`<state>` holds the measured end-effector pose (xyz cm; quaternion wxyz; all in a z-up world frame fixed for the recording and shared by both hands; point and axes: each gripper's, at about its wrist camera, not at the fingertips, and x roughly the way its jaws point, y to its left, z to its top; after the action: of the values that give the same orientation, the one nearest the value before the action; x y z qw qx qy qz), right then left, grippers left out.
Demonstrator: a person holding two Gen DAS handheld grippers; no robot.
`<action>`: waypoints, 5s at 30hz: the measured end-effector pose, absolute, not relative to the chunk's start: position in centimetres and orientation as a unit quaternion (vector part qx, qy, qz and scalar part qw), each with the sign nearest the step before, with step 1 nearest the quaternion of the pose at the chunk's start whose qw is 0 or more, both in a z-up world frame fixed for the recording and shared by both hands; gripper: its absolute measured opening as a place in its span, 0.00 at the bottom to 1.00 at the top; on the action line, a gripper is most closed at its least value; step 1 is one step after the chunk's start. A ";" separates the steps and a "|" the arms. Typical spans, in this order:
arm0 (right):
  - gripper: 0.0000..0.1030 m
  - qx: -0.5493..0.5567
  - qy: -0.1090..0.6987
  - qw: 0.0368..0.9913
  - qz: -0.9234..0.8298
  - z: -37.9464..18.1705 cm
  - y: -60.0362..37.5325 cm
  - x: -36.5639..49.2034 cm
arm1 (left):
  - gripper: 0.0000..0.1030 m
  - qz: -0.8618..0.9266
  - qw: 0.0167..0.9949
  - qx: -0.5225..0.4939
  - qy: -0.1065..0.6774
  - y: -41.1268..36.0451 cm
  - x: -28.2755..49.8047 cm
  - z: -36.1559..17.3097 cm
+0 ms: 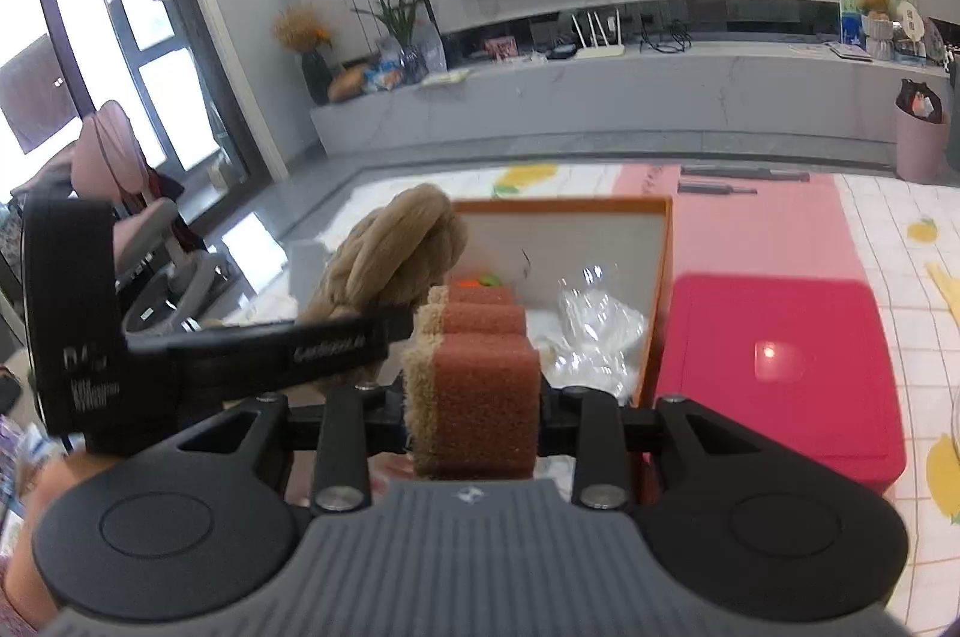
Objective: Organize soft objects
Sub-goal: 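Carry the plush toy with the left tool into the box and release it, then carry the bear sponge with the right tool over the orange-rimmed box, then lower the bear sponge into the box and open the right gripper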
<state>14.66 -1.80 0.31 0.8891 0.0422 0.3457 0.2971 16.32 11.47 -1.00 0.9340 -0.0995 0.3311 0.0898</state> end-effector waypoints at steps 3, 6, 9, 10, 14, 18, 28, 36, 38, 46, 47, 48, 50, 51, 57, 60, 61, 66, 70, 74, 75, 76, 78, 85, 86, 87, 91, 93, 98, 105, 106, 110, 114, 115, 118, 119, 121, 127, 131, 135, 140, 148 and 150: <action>0.31 0.044 0.346 0.886 0.305 -0.4 -2.0 14.6 | 0.54 0.099 0.929 -0.079 0.348 11.0 16.6 -1.9; 0.31 0.038 0.346 0.887 0.304 -0.5 -2.3 14.6 | 0.55 0.112 0.925 -0.056 0.358 10.2 16.6 -2.5; 0.32 0.025 0.351 0.887 0.299 -0.8 -2.3 14.5 | 0.65 0.117 0.925 -0.060 0.356 10.4 16.4 -2.2; 0.31 0.027 0.354 0.886 0.298 -1.0 -2.3 14.5 | 0.72 0.121 0.925 -0.067 0.354 10.5 16.3 -2.1; 0.32 0.021 0.357 0.888 0.290 -1.1 -2.5 14.7 | 0.85 0.136 0.923 -0.099 0.346 11.4 15.6 -1.4; 0.32 0.022 0.354 0.889 0.290 -0.9 -2.8 14.4 | 0.92 0.105 0.926 -0.136 0.336 12.6 14.4 -0.3; 0.32 0.016 0.361 0.881 0.304 -0.5 -2.5 13.8 | 0.92 0.138 0.938 -0.117 0.294 14.3 11.6 2.4; 0.32 0.037 0.445 0.821 0.355 -0.2 -2.0 16.2 | 0.92 0.131 0.934 -0.162 0.291 16.7 11.0 2.7; 0.32 0.045 0.458 0.809 0.365 -0.3 -1.9 16.6 | 0.92 0.130 0.933 -0.171 0.289 17.1 10.9 2.8; 0.32 0.041 0.445 0.831 0.330 2.0 -1.0 17.9 | 0.92 0.156 0.930 -0.188 0.276 18.8 9.7 3.2; 0.32 0.035 0.431 0.841 0.326 2.7 -0.6 18.2 | 0.92 0.160 0.928 -0.190 0.277 19.0 9.6 3.2; 0.34 0.022 0.418 0.849 0.323 3.3 0.0 18.6 | 0.92 0.164 0.926 -0.193 0.279 19.3 9.6 3.2; 0.41 -0.006 0.401 0.854 0.331 4.1 1.6 20.0 | 0.92 0.169 0.923 -0.200 0.281 19.8 9.6 3.0; 0.41 -0.013 0.395 0.855 0.336 4.2 2.4 20.7 | 0.92 0.172 0.922 -0.202 0.282 20.0 9.7 2.9; 0.19 -0.073 0.388 0.854 0.338 3.7 6.7 25.7 | 0.92 0.190 0.916 -0.195 0.295 20.7 10.1 2.0; 0.33 -0.094 0.417 0.837 0.341 3.0 7.6 27.2 | 0.92 0.187 0.914 -0.192 0.306 20.7 10.4 1.5; 0.37 -0.104 0.433 0.828 0.341 2.7 7.6 27.6 | 0.92 0.184 0.913 -0.192 0.310 20.7 10.5 1.4; 0.43 -0.142 0.482 0.796 0.338 1.8 6.0 27.9 | 0.92 0.174 0.912 -0.190 0.318 20.2 10.7 1.1; 0.61 -0.161 0.491 0.781 0.350 3.3 4.7 26.4 | 0.92 0.172 0.915 -0.181 0.317 19.8 10.6 1.4; 0.77 -0.225 0.485 0.755 0.379 4.2 5.0 22.5 | 0.92 0.177 0.913 -0.186 0.316 19.9 10.5 1.5; 0.77 -0.239 0.487 0.746 0.388 4.1 5.3 21.5 | 0.92 0.176 0.912 -0.188 0.318 19.9 10.5 1.5; 0.79 -0.247 0.491 0.740 0.388 3.9 5.4 20.6 | 0.92 0.174 0.912 -0.188 0.320 19.9 10.5 1.5; 0.82 -0.253 0.504 0.734 0.378 3.2 5.8 19.2 | 0.92 0.173 0.912 -0.188 0.321 19.8 10.5 1.5; 0.84 -0.288 0.523 0.721 0.352 -1.1 7.2 18.0 | 0.92 0.165 0.914 -0.192 0.317 19.8 10.2 1.7; 0.84 -0.292 0.523 0.721 0.349 -1.5 7.4 18.2 | 0.92 0.165 0.914 -0.193 0.317 19.8 10.2 1.7; 0.84 -0.295 0.526 0.720 0.343 -2.4 7.8 18.7 | 0.92 0.165 0.914 -0.194 0.317 19.9 10.2 1.7; 0.79 -0.289 0.535 0.720 0.334 -3.6 8.0 19.5 | 0.92 0.163 0.913 -0.201 0.316 20.0 10.1 1.7; 0.67 -0.285 0.530 0.722 0.343 -3.9 7.9 19.6 | 0.92 0.163 0.912 -0.205 0.316 20.2 10.1 1.7; 0.65 -0.282 0.513 0.734 0.344 -2.2 7.6 19.0 | 0.92 0.165 0.908 -0.216 0.318 20.7 9.8 1.8; 0.65 -0.405 0.353 0.798 0.273 3.6 9.5 19.1 | 0.92 0.182 0.910 -0.191 0.319 20.5 10.0 1.8; 0.65 -0.444 0.312 0.802 0.251 3.5 10.3 19.2 | 0.92 0.184 0.908 -0.192 0.322 20.6 10.1 1.7; 0.65 -0.532 0.218 0.788 0.221 0.9 13.5 20.5 | 0.92 0.189 0.903 -0.197 0.332 21.2 10.2 1.1; 0.65 -0.577 0.169 0.771 0.209 -3.2 15.8 21.9 | 0.92 0.198 0.900 -0.198 0.334 21.6 10.2 0.8; 0.65 -0.595 0.148 0.766 0.195 -4.3 16.3 22.1 | 0.92 0.199 0.899 -0.199 0.336 21.7 10.2 0.7; 0.66 -0.613 0.148 0.751 0.195 -6.3 17.2 22.8 | 0.92 0.201 0.895 -0.204 0.342 21.9 10.4 0.4; 0.67 -0.601 0.163 0.757 0.200 -6.5 17.2 23.2 | 0.92 0.201 0.894 -0.206 0.343 21.9 10.5 0.3; 0.83 -0.571 0.185 0.774 0.203 -6.3 17.1 24.2 | 0.92 0.200 0.893 -0.207 0.346 21.9 10.6 0.2; 0.97 -0.457 0.231 0.820 0.256 -2.6 14.5 25.1 | 0.92 0.194 0.894 -0.207 0.347 21.5 10.5 0.4; 0.96 -0.350 0.274 0.848 0.291 0.6 11.8 25.7 | 0.92 0.190 0.894 -0.211 0.346 21.4 10.4 0.6; 0.61 -0.224 0.331 0.857 0.325 2.2 9.0 26.7 | 0.92 0.190 0.892 -0.217 0.347 21.5 10.3 0.6; 0.18 -0.155 0.418 0.826 0.347 -0.1 8.6 27.9 | 0.92 0.191 0.890 -0.218 0.352 21.5 10.5 0.4; 0.04 -0.142 0.508 0.774 0.351 -5.5 12.2 29.1 | 0.92 0.181 0.884 -0.234 0.362 22.0 10.7 -0.2; 0.04 -0.179 0.493 0.785 0.331 -6.7 13.1 29.3 | 0.92 0.183 0.882 -0.237 0.363 22.1 10.7 -0.3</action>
<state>29.31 13.14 -6.70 0.7847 -0.1788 0.4925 0.3313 10.71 22.11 -0.34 0.8821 -0.2375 0.3632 0.1832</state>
